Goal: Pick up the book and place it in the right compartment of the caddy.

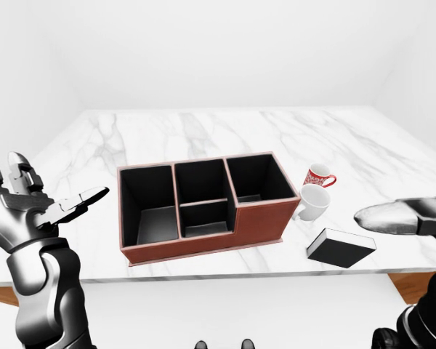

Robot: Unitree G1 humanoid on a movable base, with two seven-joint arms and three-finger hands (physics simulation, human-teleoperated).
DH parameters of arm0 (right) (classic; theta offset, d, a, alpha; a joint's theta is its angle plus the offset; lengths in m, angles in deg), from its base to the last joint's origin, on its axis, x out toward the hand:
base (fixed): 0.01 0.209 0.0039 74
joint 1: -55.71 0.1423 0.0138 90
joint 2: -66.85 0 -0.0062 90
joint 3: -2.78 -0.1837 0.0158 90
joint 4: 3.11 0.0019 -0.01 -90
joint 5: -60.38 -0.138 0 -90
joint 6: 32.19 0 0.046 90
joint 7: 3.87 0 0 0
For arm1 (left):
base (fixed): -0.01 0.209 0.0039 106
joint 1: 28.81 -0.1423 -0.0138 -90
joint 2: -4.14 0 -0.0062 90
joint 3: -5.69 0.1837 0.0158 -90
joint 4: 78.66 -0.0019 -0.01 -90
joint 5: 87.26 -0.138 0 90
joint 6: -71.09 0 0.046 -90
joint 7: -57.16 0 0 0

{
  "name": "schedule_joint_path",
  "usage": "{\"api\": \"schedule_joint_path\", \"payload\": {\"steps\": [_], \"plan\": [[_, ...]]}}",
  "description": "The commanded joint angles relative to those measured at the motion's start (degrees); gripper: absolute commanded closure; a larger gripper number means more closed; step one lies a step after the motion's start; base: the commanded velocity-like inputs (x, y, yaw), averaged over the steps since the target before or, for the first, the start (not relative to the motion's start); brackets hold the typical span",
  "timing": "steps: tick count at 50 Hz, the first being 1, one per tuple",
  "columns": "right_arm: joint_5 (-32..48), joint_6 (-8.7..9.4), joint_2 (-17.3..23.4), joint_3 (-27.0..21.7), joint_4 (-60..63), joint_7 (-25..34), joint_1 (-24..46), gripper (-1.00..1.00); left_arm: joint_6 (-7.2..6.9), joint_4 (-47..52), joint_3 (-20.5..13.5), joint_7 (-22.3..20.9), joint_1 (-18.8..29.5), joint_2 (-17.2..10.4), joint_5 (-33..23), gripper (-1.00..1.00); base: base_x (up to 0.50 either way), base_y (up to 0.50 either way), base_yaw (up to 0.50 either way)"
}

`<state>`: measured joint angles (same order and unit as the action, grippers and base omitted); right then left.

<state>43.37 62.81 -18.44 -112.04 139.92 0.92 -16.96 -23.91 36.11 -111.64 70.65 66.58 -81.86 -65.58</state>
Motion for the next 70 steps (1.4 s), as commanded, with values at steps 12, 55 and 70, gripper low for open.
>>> {"api": "schedule_joint_path", "payload": {"steps": [12,55,70], "plan": [[36.23,0.0,14.2,5.53,6.31,33.79,-5.88,-1.0,0.0,-0.79,-0.38,0.04,-0.04,-0.32,0.25,-1.0,0.0,0.0,0.0],[67.43,0.0,-2.8,-3.82,-22.34,35.21,-14.48,-1.0,0.0,-0.3,-0.57,0.06,-0.22,-0.27,0.65,-1.0,0.0,0.0,0.0],[62.9,0.0,-2.43,-0.55,-35.92,33.82,-15.2,-1.0,0.0,-0.96,-0.43,0.04,-0.06,-0.39,0.62,-1.0,0.0,0.0,0.0]]}}
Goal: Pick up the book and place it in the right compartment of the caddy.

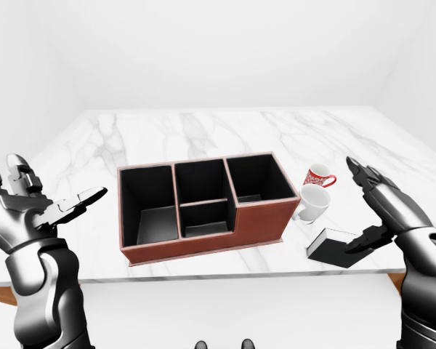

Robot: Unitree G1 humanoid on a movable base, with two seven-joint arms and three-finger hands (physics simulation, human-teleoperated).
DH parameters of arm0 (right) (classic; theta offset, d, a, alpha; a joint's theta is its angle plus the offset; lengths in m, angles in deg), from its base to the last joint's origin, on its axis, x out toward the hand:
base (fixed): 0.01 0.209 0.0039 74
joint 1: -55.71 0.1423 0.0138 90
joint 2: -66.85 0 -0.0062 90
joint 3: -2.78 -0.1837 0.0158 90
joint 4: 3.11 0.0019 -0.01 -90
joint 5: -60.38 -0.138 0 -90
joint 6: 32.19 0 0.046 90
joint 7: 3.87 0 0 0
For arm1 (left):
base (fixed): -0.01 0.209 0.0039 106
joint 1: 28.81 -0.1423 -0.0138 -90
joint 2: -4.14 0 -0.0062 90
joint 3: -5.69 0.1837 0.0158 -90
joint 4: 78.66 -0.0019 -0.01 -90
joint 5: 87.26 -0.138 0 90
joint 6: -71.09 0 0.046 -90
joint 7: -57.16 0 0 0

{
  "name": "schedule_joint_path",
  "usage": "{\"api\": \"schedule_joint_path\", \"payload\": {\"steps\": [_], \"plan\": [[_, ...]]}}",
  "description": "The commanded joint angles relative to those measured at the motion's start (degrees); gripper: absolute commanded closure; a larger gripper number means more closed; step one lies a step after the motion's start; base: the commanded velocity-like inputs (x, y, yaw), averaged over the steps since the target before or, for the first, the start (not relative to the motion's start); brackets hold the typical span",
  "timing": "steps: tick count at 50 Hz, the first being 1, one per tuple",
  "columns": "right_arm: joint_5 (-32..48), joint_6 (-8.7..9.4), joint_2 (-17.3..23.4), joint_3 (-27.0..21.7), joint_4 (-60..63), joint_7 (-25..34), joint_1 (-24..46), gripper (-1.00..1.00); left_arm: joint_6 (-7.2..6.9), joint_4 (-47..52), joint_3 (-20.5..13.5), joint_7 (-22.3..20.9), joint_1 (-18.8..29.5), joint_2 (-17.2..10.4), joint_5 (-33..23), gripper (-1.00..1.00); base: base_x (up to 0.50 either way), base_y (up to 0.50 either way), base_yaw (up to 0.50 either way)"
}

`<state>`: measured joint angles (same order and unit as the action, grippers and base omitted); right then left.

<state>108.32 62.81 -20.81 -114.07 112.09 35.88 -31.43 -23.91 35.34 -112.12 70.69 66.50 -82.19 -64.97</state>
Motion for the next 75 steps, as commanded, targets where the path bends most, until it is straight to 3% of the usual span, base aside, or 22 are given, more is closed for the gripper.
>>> {"api": "schedule_joint_path", "payload": {"steps": [1,36,63,75], "plan": [[-2.11,0.0,-0.03,1.53,-8.2,-1.15,-0.76,-1.0,0.0,-0.13,0.05,0.06,0.08,-0.09,0.05,-1.0,0.0,0.0,0.0],[-1.56,0.0,0.94,2.83,-16.91,-4.78,-2.0,-1.0,0.0,-0.07,0.12,0.23,0.23,-0.16,0.09,-1.0,0.0,0.0,0.0],[10.13,0.0,2.33,2.75,-21.82,-8.37,-2.27,-1.0,0.0,-0.4,0.22,0.08,0.21,-0.12,-0.01,-1.0,0.0,0.0,0.0],[10.8,0.0,2.73,2.9,-23.45,-9.52,-1.82,-1.0,0.0,-0.14,0.24,0.14,0.17,-0.05,-0.02,-1.0,0.0,0.0,0.0]]}}
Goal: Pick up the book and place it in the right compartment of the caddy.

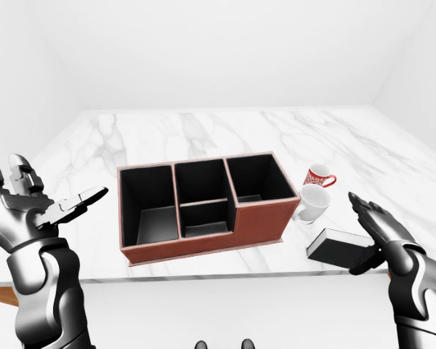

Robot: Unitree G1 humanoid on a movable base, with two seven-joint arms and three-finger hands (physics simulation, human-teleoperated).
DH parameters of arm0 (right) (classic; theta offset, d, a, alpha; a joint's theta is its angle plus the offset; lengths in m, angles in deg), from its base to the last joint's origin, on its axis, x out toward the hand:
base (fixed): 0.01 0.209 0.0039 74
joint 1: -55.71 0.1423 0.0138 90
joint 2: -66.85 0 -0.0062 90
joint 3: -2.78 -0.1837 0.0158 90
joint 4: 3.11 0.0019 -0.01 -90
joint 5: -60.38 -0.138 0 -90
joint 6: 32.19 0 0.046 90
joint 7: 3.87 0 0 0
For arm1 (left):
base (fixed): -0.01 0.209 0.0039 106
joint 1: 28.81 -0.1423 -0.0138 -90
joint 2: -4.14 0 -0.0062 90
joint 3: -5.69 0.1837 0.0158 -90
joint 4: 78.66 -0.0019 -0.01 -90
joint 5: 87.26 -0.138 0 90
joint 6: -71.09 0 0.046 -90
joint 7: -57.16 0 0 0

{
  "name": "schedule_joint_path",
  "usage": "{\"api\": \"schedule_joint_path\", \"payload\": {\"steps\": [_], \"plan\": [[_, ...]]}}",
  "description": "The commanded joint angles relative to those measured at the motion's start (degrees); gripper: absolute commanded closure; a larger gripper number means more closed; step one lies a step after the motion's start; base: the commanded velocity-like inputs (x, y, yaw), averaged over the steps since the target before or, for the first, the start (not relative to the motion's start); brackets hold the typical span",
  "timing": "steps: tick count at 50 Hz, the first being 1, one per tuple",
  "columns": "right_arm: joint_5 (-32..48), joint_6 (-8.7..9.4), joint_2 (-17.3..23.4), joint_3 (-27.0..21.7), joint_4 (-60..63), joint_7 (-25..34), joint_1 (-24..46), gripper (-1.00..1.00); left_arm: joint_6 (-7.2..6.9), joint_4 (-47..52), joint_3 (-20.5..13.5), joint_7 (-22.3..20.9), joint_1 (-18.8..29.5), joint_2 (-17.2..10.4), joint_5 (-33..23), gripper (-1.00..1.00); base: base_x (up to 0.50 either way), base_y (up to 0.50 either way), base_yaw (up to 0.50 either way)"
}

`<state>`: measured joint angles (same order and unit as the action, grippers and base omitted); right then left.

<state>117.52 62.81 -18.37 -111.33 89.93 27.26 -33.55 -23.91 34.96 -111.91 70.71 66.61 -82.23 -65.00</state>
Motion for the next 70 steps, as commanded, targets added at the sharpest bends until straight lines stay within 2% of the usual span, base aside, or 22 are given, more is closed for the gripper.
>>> {"api": "schedule_joint_path", "payload": {"steps": [1,12,30,40,49,52,70], "plan": [[1.51,0.0,0.38,0.06,-1.16,-0.74,0.33,-1.0,0.0,0.25,0.08,0.11,0.06,0.01,-0.03,-1.0,0.0,0.0,0.0],[0.36,0.0,2.43,0.24,-5.34,-2.47,2.8,-1.0,0.0,0.52,0.14,-0.04,-0.13,0.15,-0.41,-1.0,0.0,0.0,0.0],[-0.8,0.0,5.37,6.43,-18.5,-8.09,10.35,-1.0,0.0,0.23,0.48,-0.1,0.14,0.21,-0.98,-1.0,0.0,0.0,0.0],[-1.79,0.0,5.95,7.57,-21.37,-9.26,11.1,-1.0,0.0,0.02,0.44,-0.3,-0.03,0.27,-0.86,-1.0,0.0,0.0,0.0],[-3.71,0.0,6.31,8.8,-28.29,-13.34,11.38,-1.0,0.0,-0.71,0.41,-0.39,0.2,0.17,-0.81,-1.0,0.0,0.0,0.0],[-3.73,0.0,6.84,8.82,-27.71,-12.32,11.34,-1.0,0.0,-0.06,0.48,-0.14,0.07,0.15,-0.72,-1.0,0.0,0.0,0.0],[-5.48,0.0,7.17,10.21,-34.2,-15.47,12.4,-1.0,0.0,0.29,0.37,-0.26,-0.15,0.36,-0.76,-1.0,0.0,0.0,0.0]]}}
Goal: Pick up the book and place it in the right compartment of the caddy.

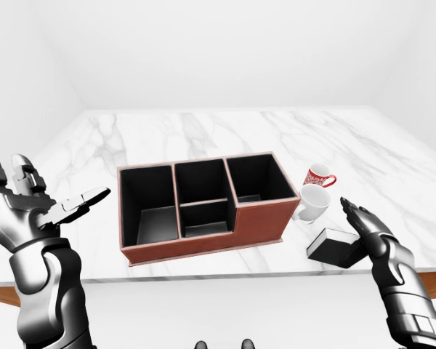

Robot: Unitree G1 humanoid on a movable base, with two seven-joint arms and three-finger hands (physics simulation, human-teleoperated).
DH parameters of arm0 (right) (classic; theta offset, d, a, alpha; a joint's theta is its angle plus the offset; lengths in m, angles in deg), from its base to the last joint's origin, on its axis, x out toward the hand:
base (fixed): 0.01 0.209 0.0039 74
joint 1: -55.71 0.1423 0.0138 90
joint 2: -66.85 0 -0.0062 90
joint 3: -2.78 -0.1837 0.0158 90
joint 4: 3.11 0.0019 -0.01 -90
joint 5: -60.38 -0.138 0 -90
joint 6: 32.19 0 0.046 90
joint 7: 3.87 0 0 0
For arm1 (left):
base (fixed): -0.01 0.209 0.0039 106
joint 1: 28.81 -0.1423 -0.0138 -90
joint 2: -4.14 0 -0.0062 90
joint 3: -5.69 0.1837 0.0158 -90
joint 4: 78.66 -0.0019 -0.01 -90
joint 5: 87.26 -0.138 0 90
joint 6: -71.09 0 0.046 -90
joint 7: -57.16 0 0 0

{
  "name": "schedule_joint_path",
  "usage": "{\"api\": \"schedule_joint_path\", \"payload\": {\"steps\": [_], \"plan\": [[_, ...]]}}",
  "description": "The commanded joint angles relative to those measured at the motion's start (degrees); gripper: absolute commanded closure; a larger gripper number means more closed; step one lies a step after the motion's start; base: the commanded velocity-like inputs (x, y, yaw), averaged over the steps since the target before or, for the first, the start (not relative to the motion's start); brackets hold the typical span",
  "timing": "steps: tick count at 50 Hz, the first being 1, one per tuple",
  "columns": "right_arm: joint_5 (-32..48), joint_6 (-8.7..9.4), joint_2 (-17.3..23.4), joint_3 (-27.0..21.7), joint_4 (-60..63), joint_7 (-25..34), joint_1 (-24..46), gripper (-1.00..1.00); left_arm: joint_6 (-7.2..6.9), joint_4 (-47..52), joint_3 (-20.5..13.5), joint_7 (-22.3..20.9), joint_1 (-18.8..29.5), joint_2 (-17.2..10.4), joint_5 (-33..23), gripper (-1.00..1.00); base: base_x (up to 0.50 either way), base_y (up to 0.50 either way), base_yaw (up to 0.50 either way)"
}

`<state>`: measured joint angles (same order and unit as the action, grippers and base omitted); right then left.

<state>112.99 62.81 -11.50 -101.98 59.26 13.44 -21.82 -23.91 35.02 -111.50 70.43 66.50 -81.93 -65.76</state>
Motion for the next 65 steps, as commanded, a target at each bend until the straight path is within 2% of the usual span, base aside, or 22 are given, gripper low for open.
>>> {"api": "schedule_joint_path", "payload": {"steps": [1,15,18,19,20,21,34,42,49,59,61,65], "plan": [[-1.31,0.0,0.41,0.82,-4.18,-1.88,0.86,-1.0,0.0,0.12,0.05,0.17,0.25,-0.04,-0.04,-1.0,0.0,0.0,0.0],[-3.03,0.0,0.66,2.67,-9.16,-3.45,1.68,-1.0,0.0,0.12,0.06,0.24,0.28,-0.13,0.0,-1.0,0.0,0.0,0.0],[-3.04,0.0,0.61,2.83,-9.2,-3.37,1.63,-0.62,0.0,0.05,0.08,0.18,0.24,-0.09,-0.02,-1.0,0.0,0.0,0.0],[-3.18,0.0,0.56,2.89,-9.5,-3.34,1.61,0.09,0.0,0.01,0.03,0.19,0.28,-0.12,0.01,-1.0,0.0,0.0,0.0],[-3.16,0.0,0.77,2.89,-9.38,-2.92,1.78,0.62,0.0,0.08,0.02,0.24,0.29,-0.14,0.04,-1.0,0.0,0.0,0.0],[-3.25,0.0,0.83,2.82,-8.83,-2.33,1.66,1.0,0.0,0.02,0.04,0.21,0.28,-0.13,0.02,-1.0,0.0,0.0,0.0],[-4.04,0.0,0.37,2.44,-8.05,-2.05,1.01,1.0,0.0,0.49,-0.14,0.08,-0.05,0.03,0.08,-1.0,0.0,0.0,0.0],[-3.0,0.0,0.0,2.01,-4.16,0.18,-0.08,1.0,0.0,-0.36,0.15,0.06,0.15,0.02,-0.16,-1.0,0.0,0.0,0.0],[1.74,0.0,-1.92,1.26,9.53,5.95,-2.18,1.0,0.0,-1.13,0.39,-0.07,0.34,0.0,-0.5,-1.0,0.0,0.0,0.0],[10.09,0.0,-2.96,-5.01,29.84,17.23,-5.36,1.0,0.0,-0.78,0.5,0.11,0.52,-0.1,-0.63,-1.0,0.0,0.0,0.0],[12.19,0.0,-1.84,-6.32,35.1,22.16,-4.42,1.0,0.0,-1.24,0.56,-0.02,0.53,-0.07,-0.74,-1.0,0.0,0.0,0.0],[15.25,0.0,-1.03,-8.35,41.43,22.68,-2.58,1.0,0.0,-0.79,0.44,0.08,0.44,-0.16,-0.58,-1.0,0.0,0.0,0.0]]}}
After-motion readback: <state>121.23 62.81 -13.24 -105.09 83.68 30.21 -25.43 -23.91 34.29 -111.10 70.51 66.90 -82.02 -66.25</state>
